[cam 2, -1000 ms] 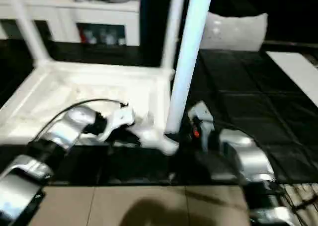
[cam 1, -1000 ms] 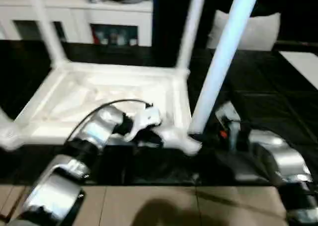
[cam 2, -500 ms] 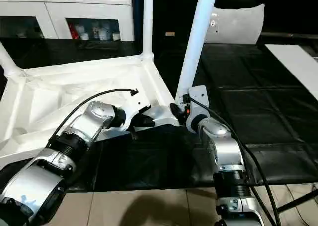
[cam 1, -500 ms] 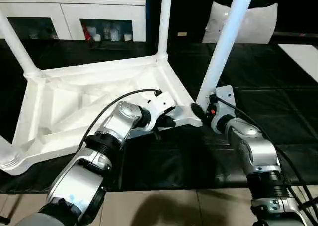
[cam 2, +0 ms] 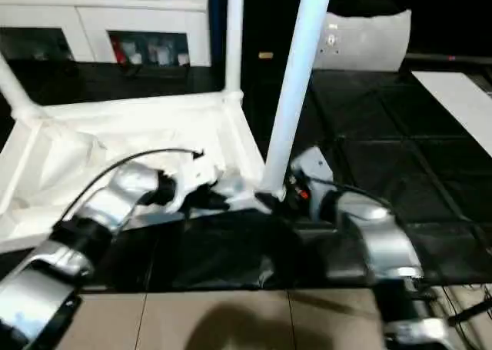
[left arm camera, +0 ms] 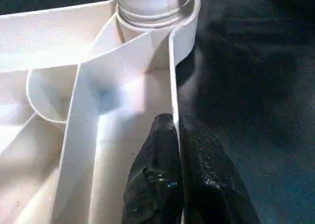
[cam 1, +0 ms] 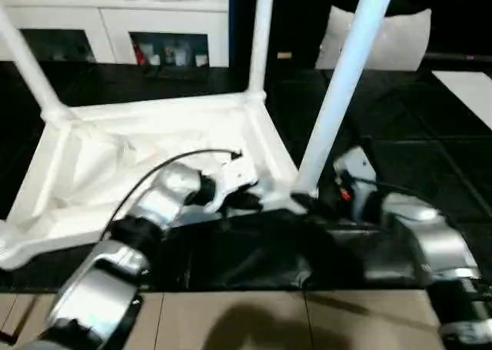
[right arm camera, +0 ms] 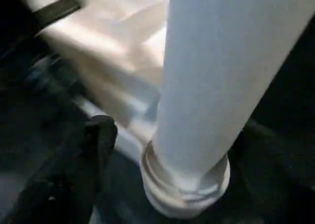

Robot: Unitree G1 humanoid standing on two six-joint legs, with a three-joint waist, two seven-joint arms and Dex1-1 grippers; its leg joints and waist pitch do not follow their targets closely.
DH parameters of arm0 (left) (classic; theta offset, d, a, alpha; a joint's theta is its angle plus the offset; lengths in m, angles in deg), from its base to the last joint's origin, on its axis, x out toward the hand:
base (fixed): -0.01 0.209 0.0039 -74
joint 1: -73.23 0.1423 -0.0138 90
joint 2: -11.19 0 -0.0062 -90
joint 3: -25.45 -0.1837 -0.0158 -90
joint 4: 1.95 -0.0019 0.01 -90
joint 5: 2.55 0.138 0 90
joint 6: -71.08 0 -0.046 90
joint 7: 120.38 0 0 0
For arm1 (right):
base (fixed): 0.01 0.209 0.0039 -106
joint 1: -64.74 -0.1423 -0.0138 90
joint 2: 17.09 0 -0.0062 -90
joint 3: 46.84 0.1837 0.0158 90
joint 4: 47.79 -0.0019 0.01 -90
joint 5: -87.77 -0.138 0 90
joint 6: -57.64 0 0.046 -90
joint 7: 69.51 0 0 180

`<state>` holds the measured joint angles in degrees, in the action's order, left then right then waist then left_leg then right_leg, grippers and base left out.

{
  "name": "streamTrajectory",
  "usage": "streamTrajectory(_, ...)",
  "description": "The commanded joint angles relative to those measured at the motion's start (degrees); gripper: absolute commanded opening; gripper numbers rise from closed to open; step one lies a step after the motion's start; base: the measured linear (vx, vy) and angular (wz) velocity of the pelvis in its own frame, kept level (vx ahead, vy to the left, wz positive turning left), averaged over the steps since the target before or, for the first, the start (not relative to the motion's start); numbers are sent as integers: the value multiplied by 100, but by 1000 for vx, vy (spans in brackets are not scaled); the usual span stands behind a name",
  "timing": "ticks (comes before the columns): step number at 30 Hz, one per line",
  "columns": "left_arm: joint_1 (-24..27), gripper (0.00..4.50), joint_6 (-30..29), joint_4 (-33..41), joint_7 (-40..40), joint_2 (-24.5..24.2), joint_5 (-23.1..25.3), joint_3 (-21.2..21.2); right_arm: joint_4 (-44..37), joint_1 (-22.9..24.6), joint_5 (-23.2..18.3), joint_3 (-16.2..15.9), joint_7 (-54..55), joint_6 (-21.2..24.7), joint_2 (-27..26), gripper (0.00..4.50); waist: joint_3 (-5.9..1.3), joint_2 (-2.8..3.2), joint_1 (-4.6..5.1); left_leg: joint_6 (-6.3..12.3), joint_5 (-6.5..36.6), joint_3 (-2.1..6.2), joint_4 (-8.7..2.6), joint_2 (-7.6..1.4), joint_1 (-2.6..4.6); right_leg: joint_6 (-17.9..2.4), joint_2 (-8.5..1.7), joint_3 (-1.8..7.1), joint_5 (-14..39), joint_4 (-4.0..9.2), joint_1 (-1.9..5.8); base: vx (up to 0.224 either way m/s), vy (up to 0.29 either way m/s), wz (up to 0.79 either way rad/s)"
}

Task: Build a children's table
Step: Rotate leg to tighten

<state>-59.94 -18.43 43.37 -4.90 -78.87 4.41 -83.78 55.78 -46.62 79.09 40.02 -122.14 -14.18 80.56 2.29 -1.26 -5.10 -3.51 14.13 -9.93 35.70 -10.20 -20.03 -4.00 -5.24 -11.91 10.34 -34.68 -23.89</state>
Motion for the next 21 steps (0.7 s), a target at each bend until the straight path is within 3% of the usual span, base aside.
streamTrajectory(1, 34, 0, 314, 273, -639, -163, -65, -208, -130, 31, -246, -144, -843, -223, 272, 425, -411, -87, -43, 714, -156, 144, -334, -356, -65, 127, -545, 525, 1253, 477, 537, 0, 0, 0)
streamTrajectory(5, 108, 0, 543, 421, -1111, -324, -130, -309, 118, -5, -159, -311, -1405, -688, 547, 425, -401, -85, -71, 628, -129, 148, -345, -383, -52, 135, -553, 530, 1380, 488, 511, 0, 0, 0)
streamTrajectory(11, 213, 0, 729, 619, -1716, -492, -240, -451, 336, -112, -447, -383, -2094, -628, 688, 410, -411, -99, -153, 661, -258, 145, -338, -417, -43, -75, -570, 548, 1167, 442, 501, 0, 0, 0)
streamTrajectory(13, 236, 0, 773, 667, -1778, -504, -265, -453, 405, -141, -538, -391, -2248, -566, 695, 410, -416, -116, -173, 649, -278, 148, -338, -427, -47, -74, -577, 546, 1164, 429, 507, 0, 0, 0)
streamTrajectory(16, 275, 0, 765, 817, -1991, -556, -286, -505, 327, -117, -767, -466, -2664, -310, 773, 372, -418, -121, -210, 640, -302, 138, -332, -416, -53, -27, -569, 543, 1203, 438, 516, 0, 0, 0)
streamTrajectory(21, 307, 0, 752, 900, -2071, -590, -308, -524, 337, -115, -815, -488, -2813, -262, 787, 331, -414, -120, -240, 573, -287, 135, -336, -403, -51, 84, -555, 528, 1321, 459, 505, 0, 0, 0)
